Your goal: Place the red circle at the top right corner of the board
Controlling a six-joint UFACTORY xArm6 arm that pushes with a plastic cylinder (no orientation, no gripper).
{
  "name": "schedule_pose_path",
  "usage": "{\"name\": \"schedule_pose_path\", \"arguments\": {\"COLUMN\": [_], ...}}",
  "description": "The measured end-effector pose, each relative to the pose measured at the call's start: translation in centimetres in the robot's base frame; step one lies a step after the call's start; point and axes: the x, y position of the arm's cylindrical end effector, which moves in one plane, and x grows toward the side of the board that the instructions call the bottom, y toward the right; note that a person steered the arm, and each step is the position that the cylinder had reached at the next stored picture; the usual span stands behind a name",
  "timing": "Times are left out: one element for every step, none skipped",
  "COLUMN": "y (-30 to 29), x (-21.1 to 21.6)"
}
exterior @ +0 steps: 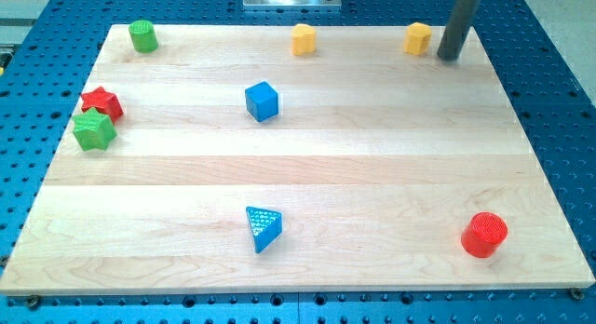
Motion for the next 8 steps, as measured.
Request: {"name": "schedule_pose_path", "arguments": {"y": [-2.3,-8.2,-15.5,-15.4,-14.2,-7.3,0.9,4.7], "x": [-1.9,0.1,7.8,9.9,11.9,18.8,27.8,34.3]}}
